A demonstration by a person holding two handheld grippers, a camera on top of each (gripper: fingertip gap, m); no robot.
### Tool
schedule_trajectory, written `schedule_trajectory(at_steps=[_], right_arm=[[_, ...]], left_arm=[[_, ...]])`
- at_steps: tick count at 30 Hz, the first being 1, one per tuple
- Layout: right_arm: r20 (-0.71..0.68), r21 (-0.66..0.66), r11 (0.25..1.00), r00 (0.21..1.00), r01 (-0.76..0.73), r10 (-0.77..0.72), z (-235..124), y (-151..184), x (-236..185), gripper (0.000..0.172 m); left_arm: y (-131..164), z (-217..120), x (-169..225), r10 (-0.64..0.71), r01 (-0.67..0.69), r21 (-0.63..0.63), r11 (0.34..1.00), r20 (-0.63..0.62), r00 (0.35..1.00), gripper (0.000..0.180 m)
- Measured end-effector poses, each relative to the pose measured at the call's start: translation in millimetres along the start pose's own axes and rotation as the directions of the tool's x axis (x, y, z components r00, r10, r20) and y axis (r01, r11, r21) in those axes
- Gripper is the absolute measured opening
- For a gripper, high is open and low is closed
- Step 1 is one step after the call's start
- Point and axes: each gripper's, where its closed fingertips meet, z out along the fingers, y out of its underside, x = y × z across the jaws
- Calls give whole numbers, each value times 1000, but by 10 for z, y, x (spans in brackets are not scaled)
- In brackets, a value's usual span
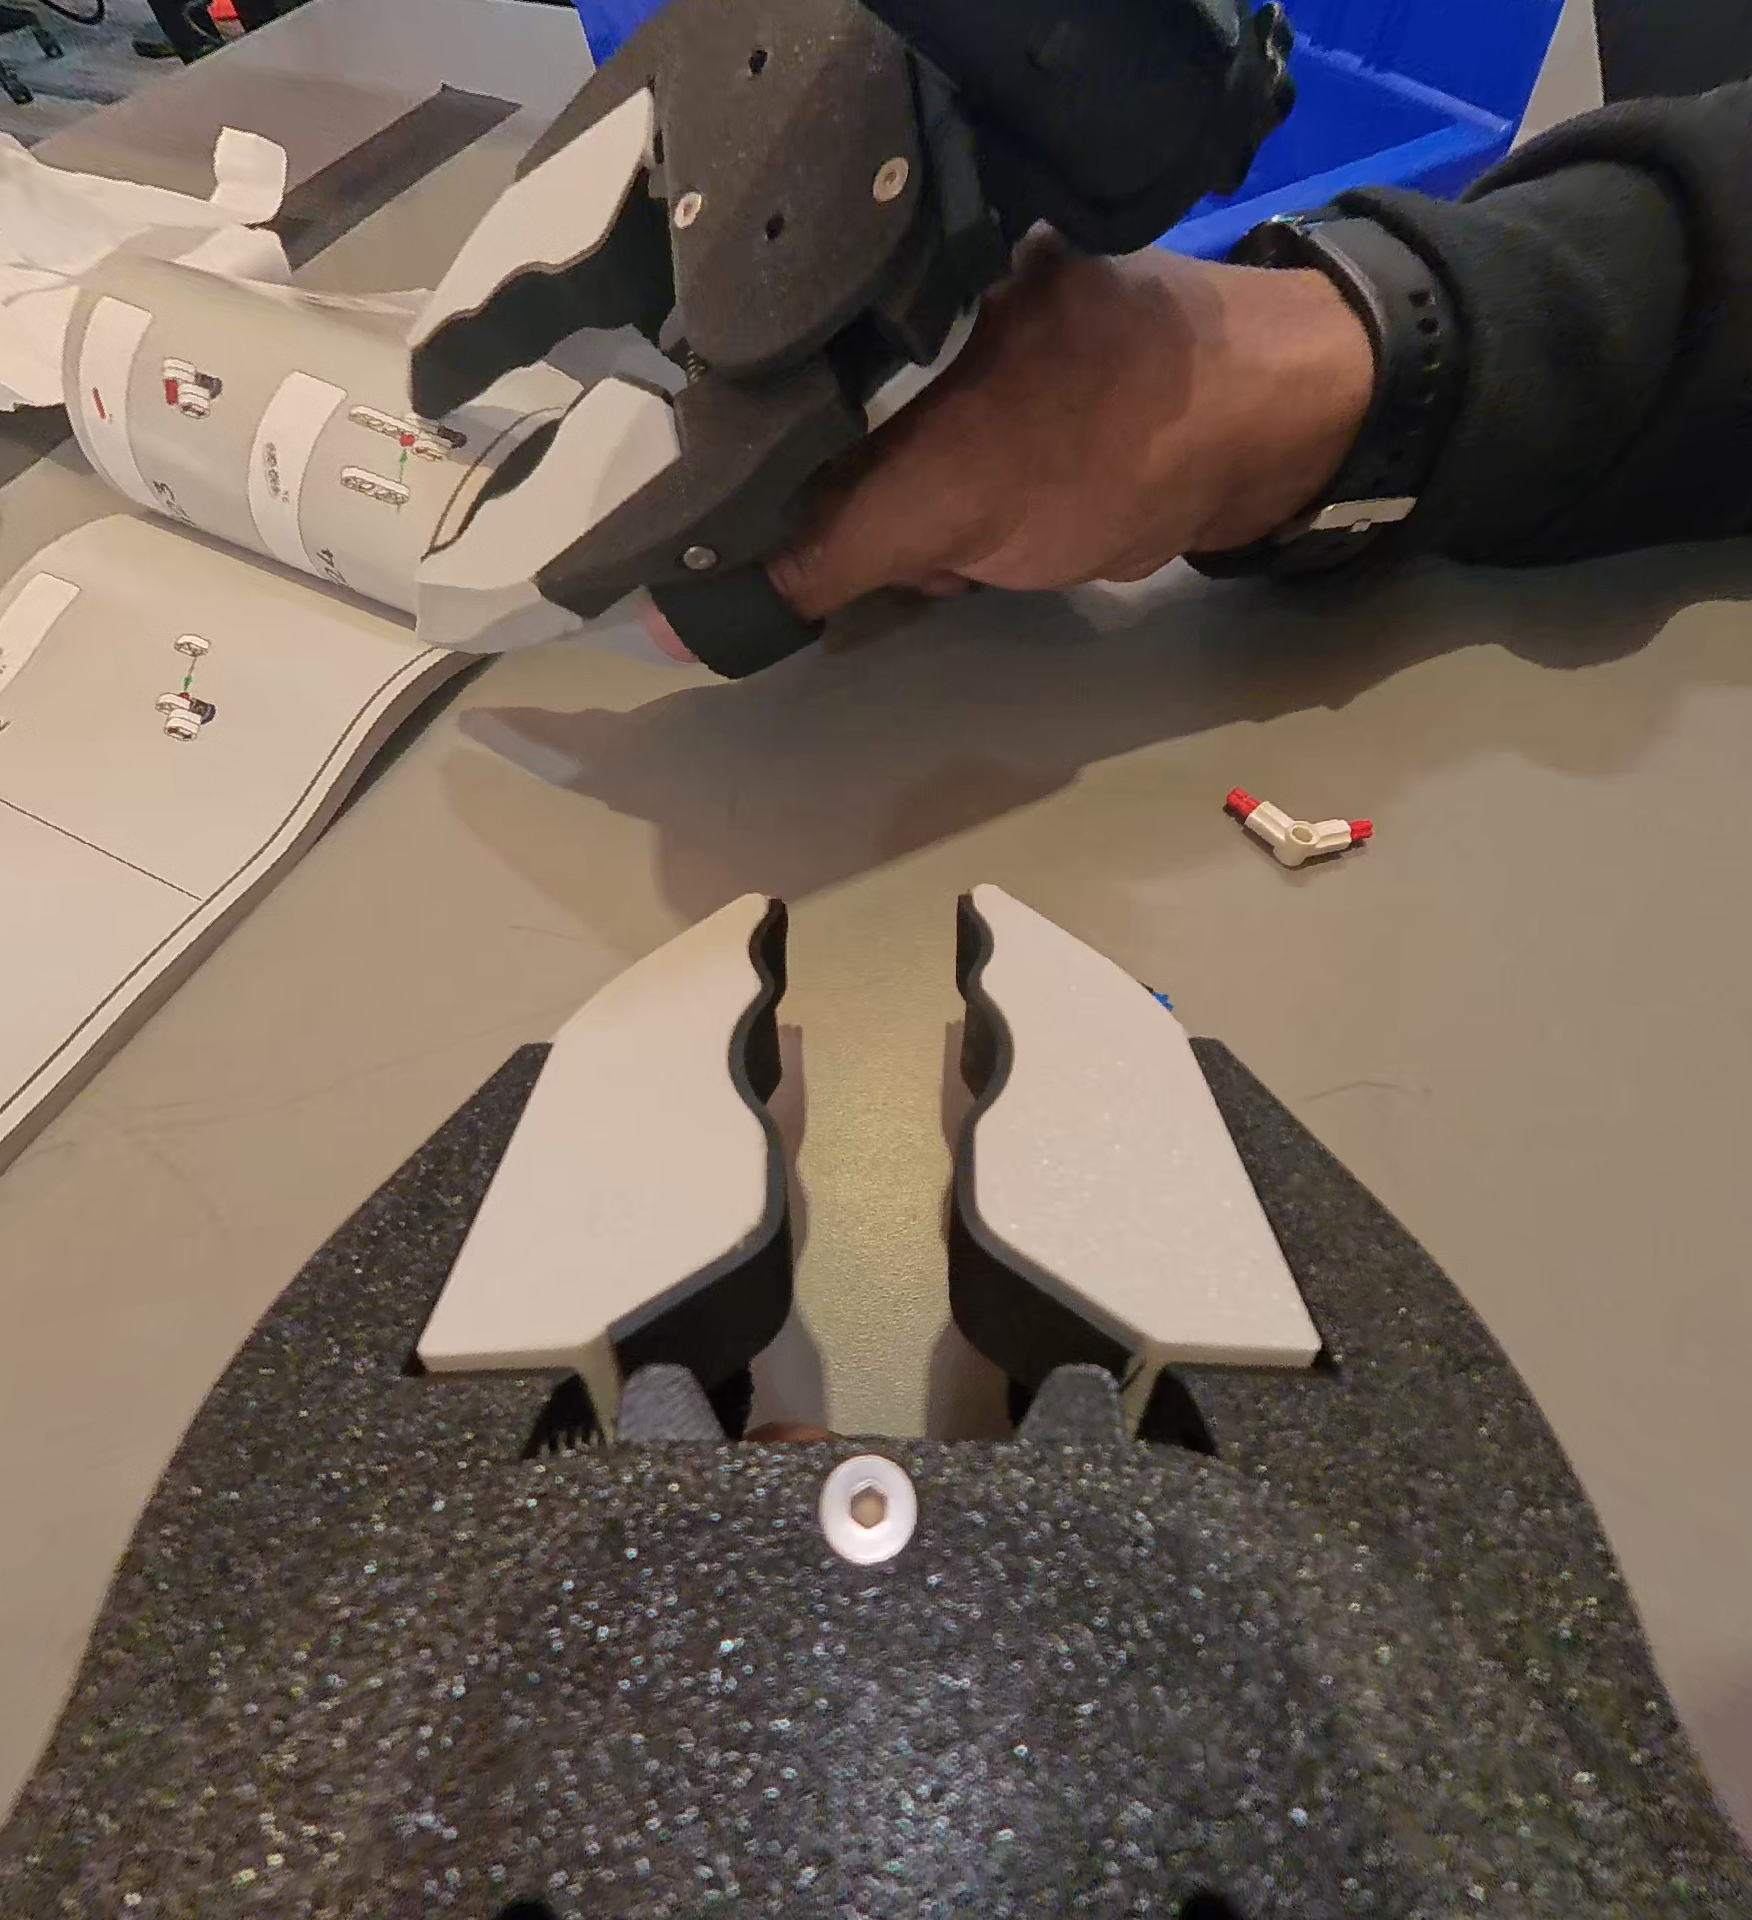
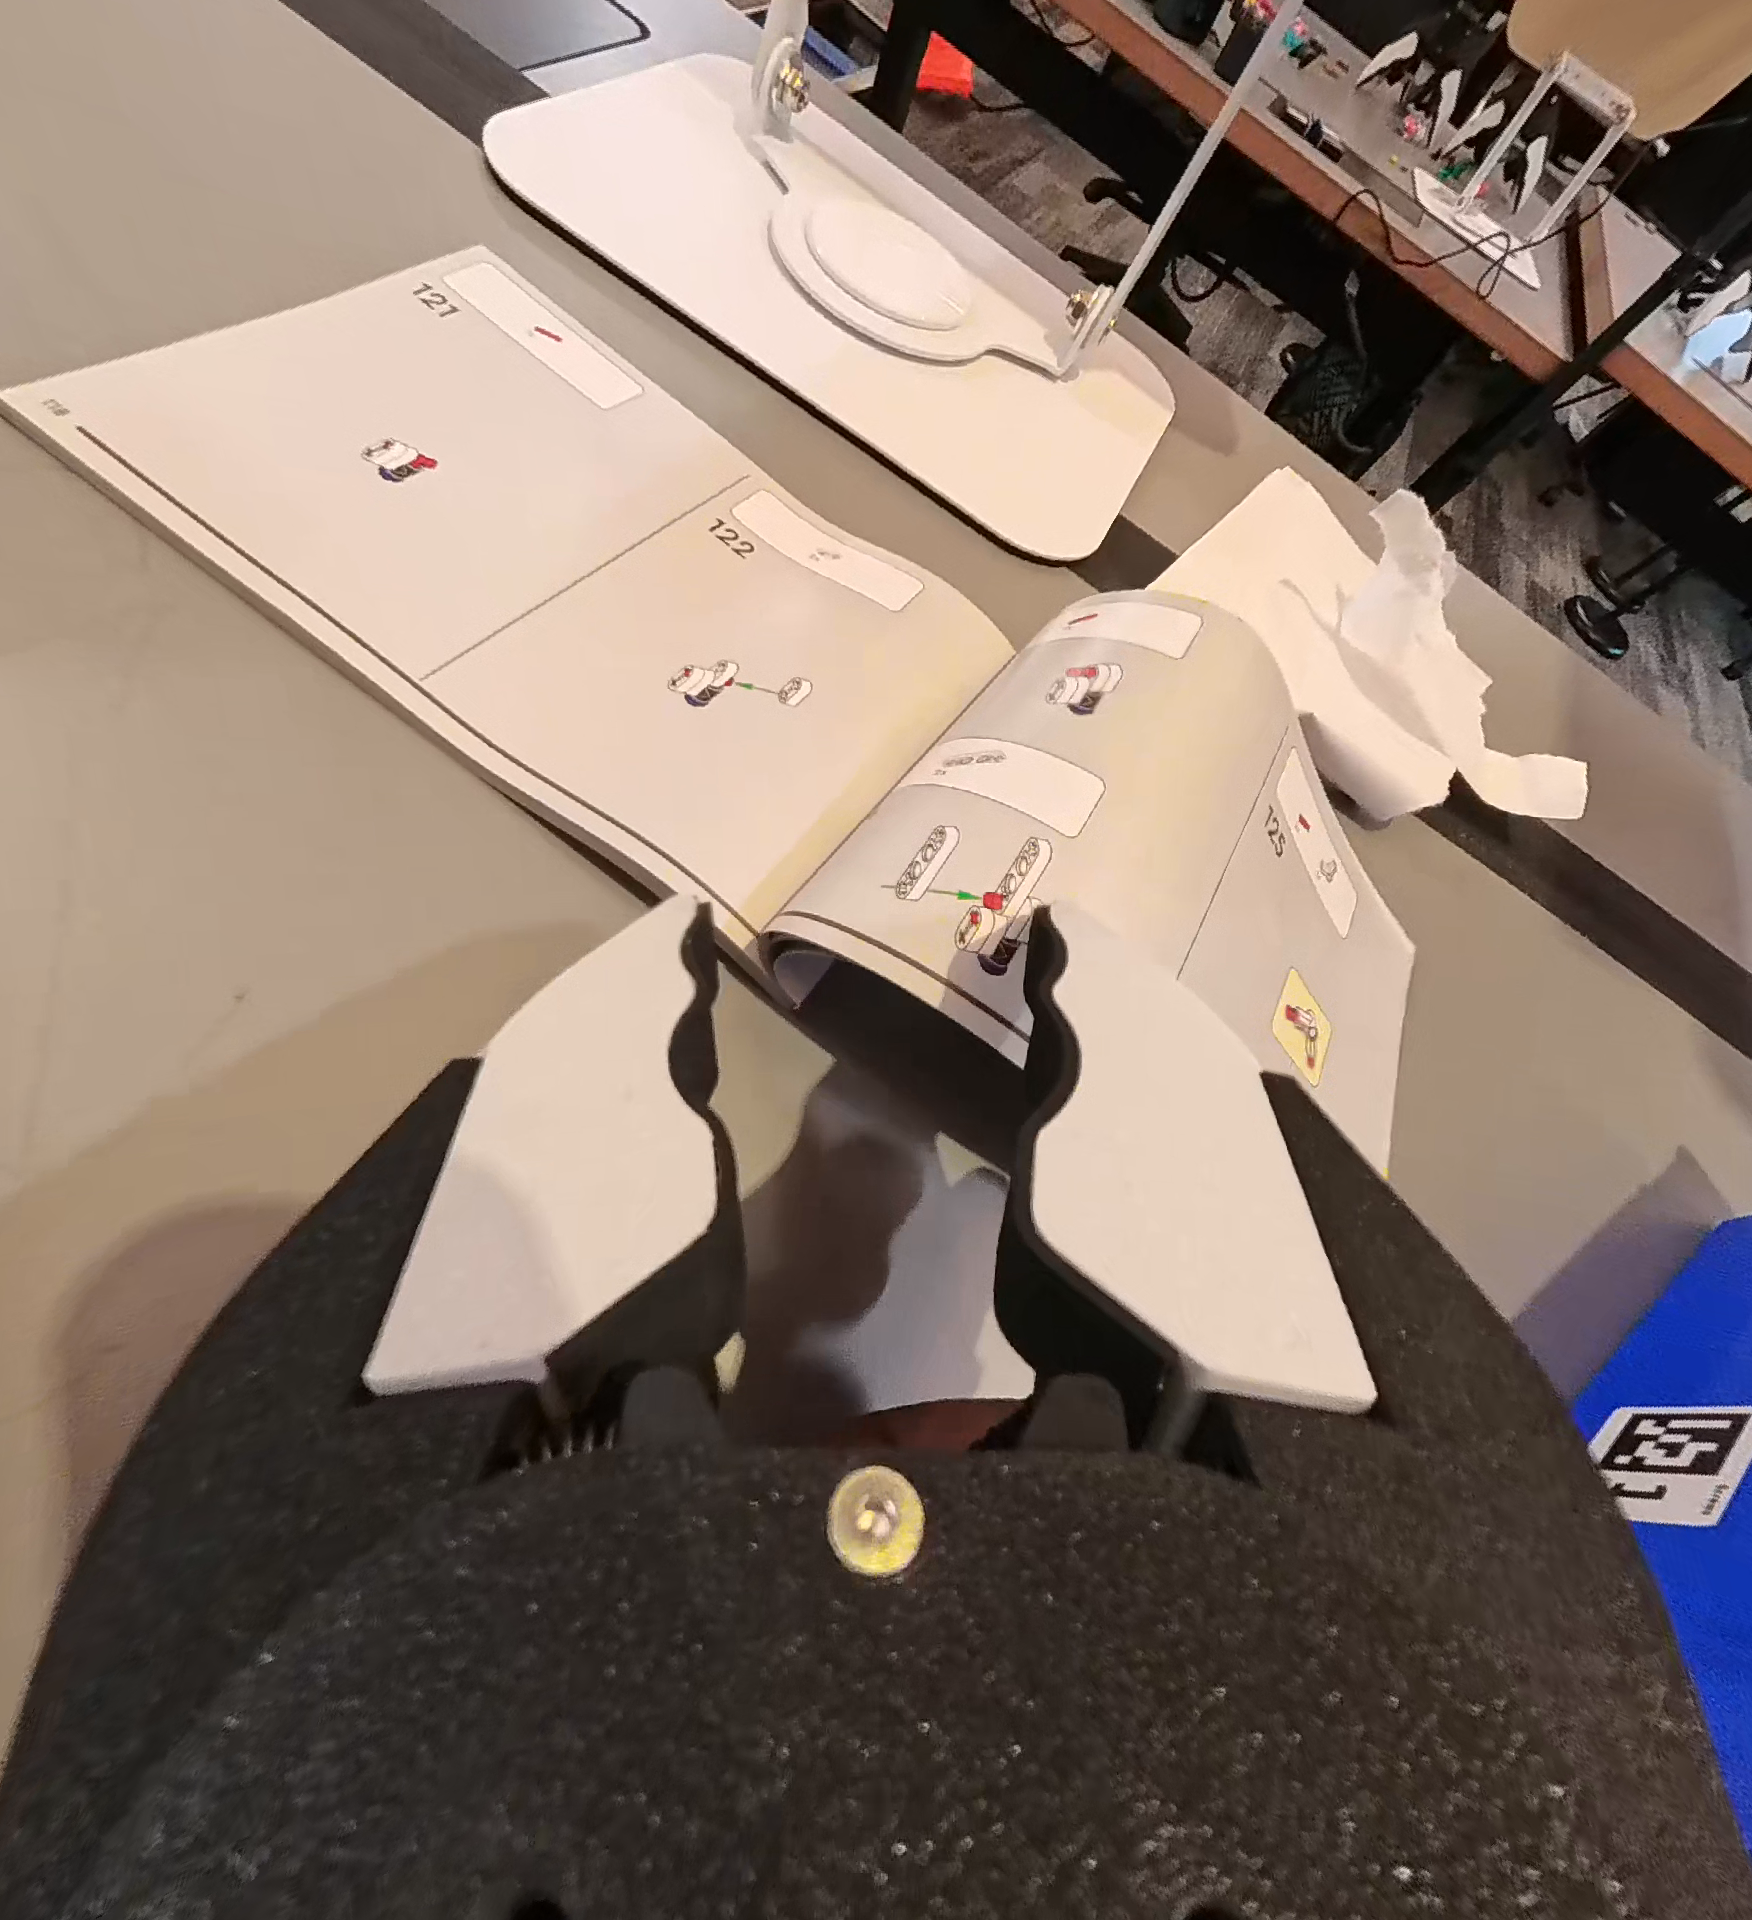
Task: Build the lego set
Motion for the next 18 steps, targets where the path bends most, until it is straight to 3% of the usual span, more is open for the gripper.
schedule_trajectory(at_steps=[18], right_arm=[[-1, -68, 997, 999, -35, 35, 40, 89, 28, 56]], left_arm=[[-10, -17, -27, -37, 37, 16, 999, -4, 999, 31]])
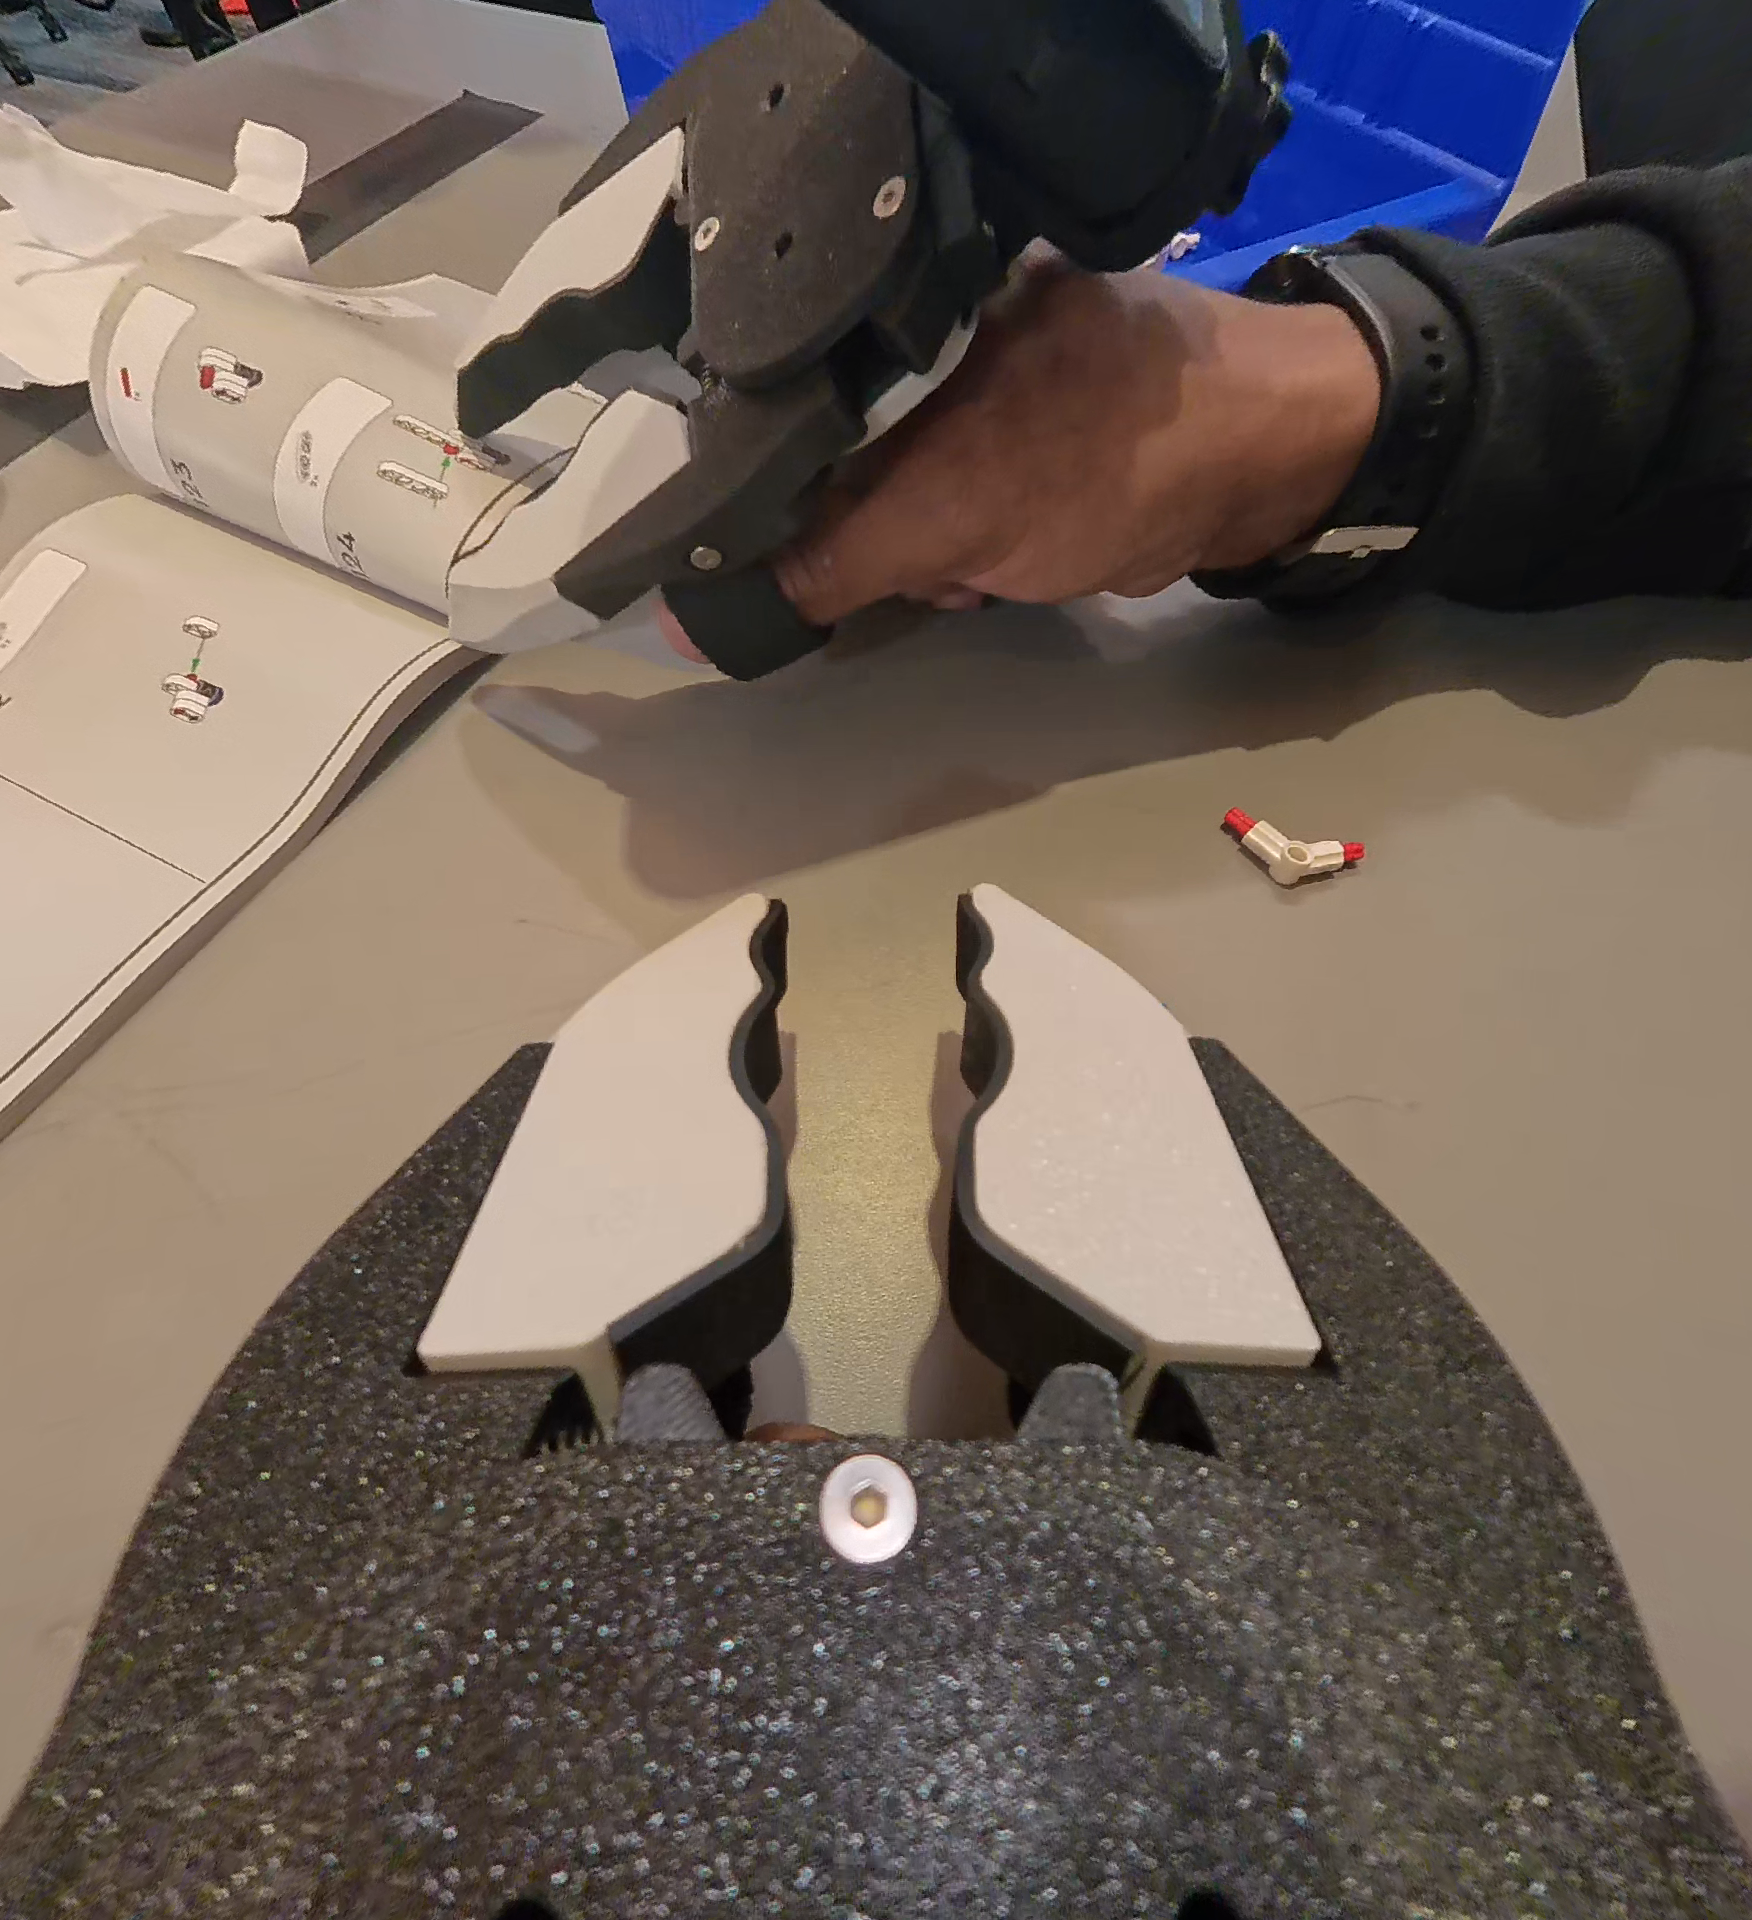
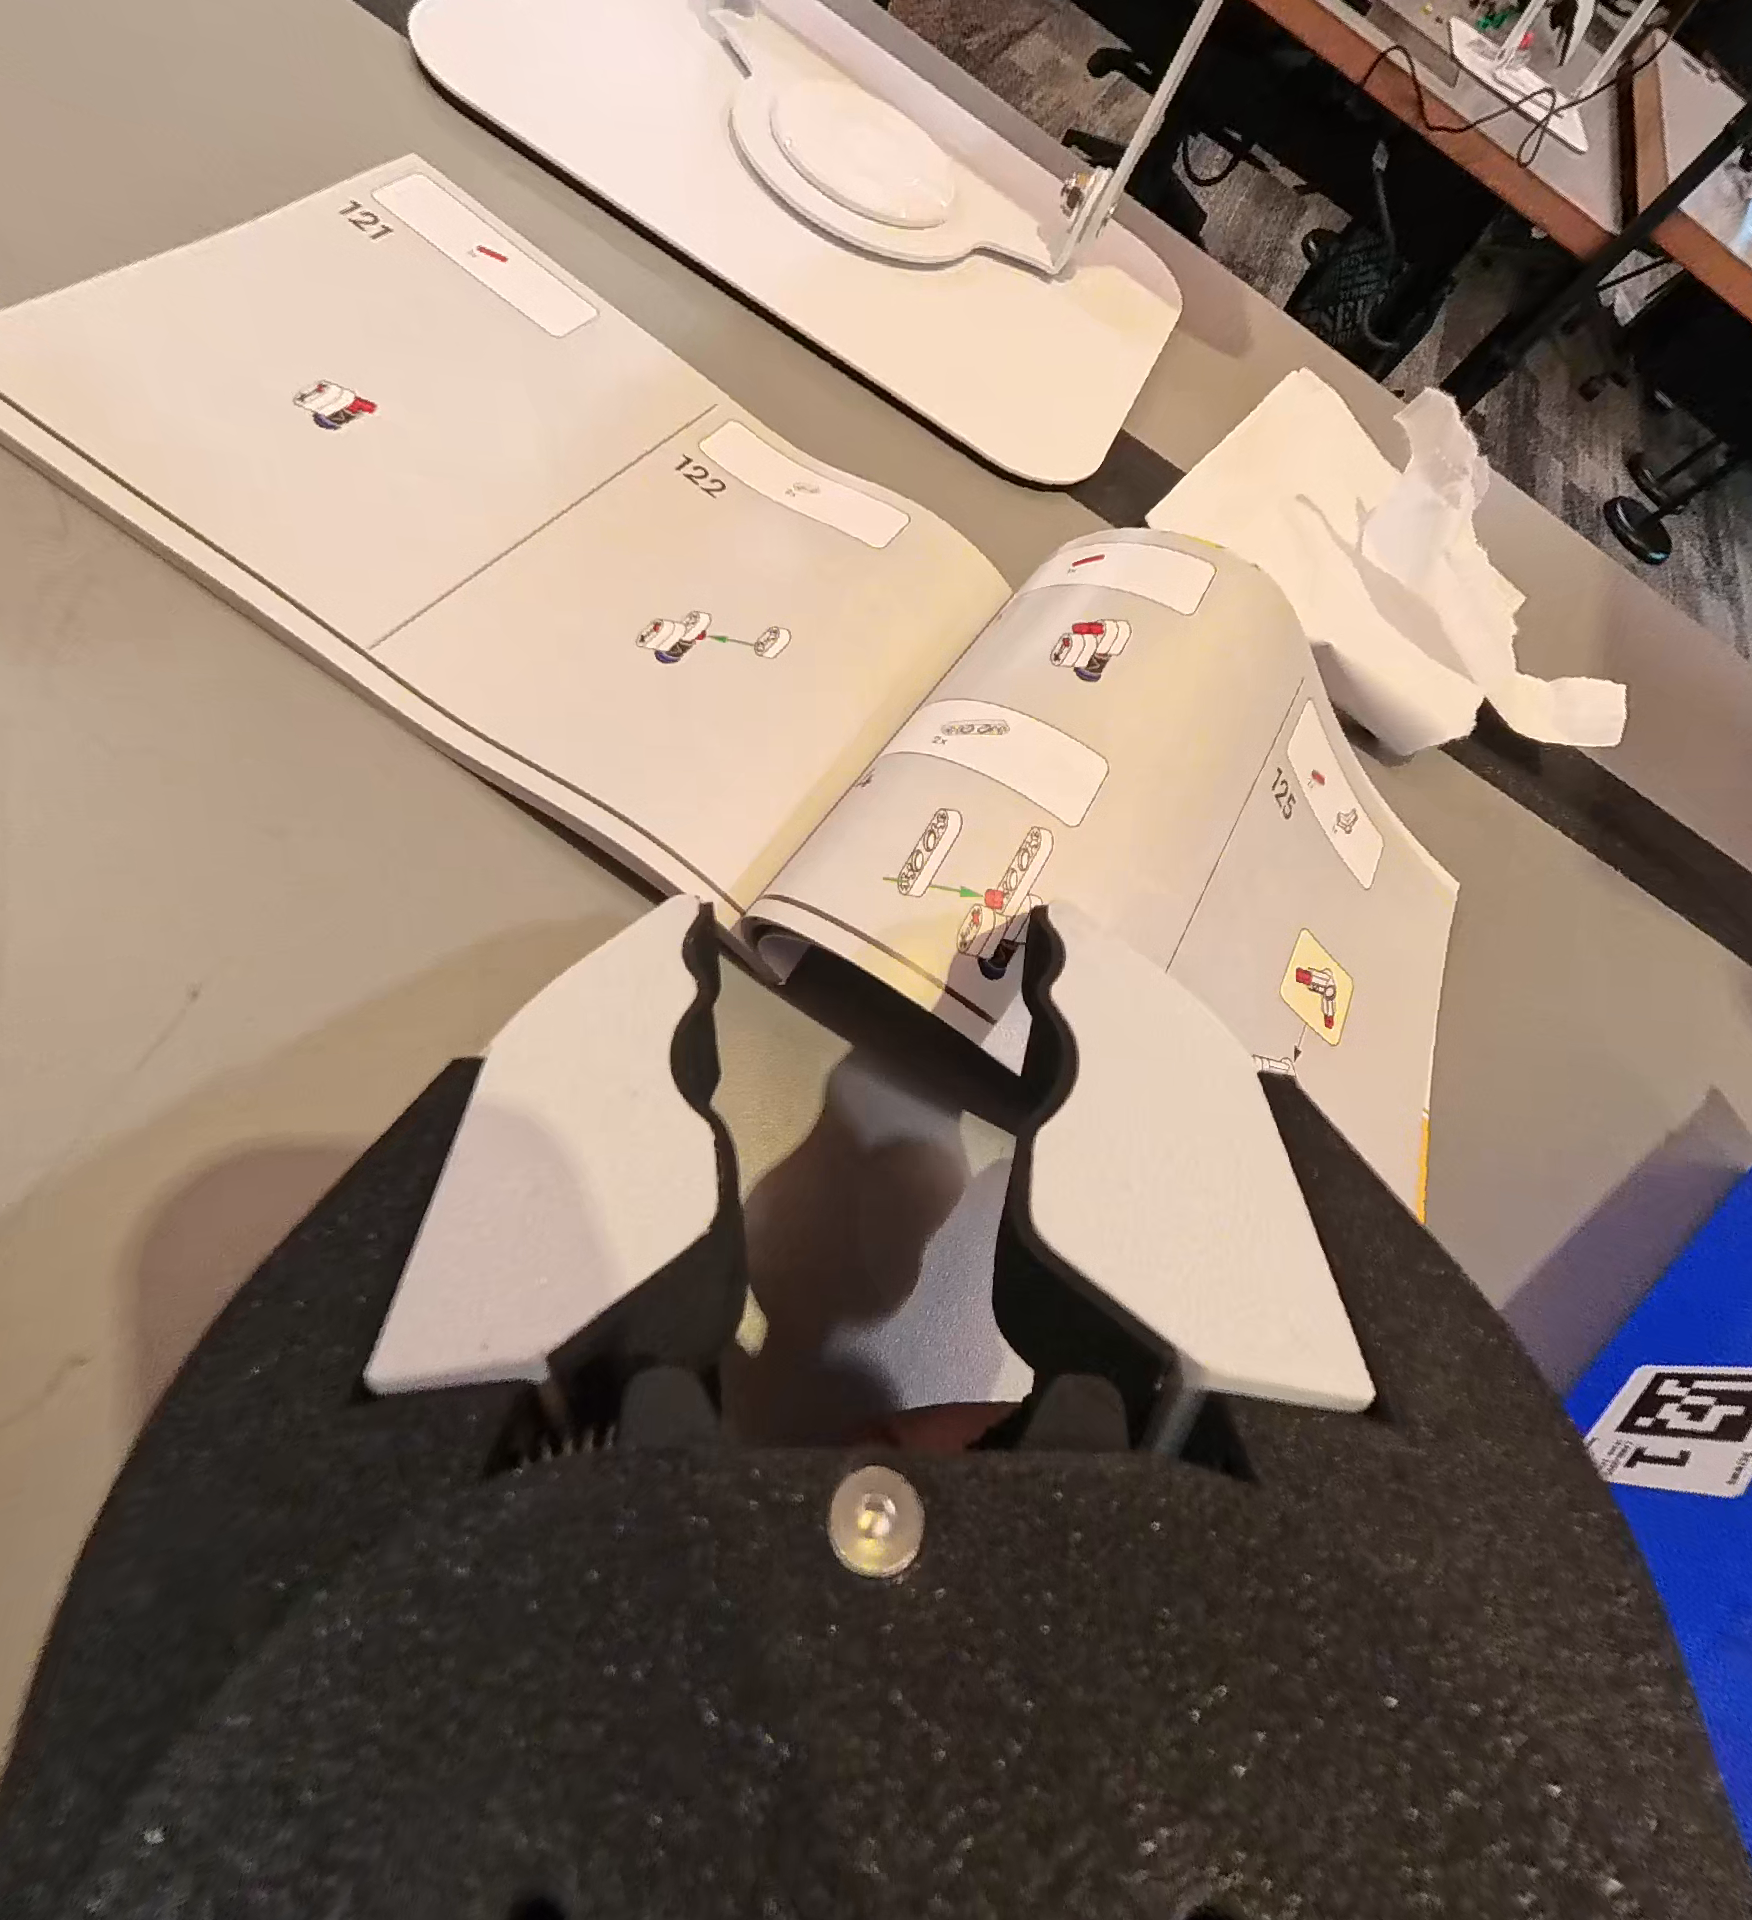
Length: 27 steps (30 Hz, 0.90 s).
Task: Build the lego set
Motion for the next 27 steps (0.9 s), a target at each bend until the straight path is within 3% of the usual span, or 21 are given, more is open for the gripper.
schedule_trajectory(at_steps=[27], right_arm=[[8, 3, 1000, 1000, -3, 3, -1, 0, -11, 58]], left_arm=[[-1, -11, -17, -19, 19, 0, 1000, 9, 1000, 31]])
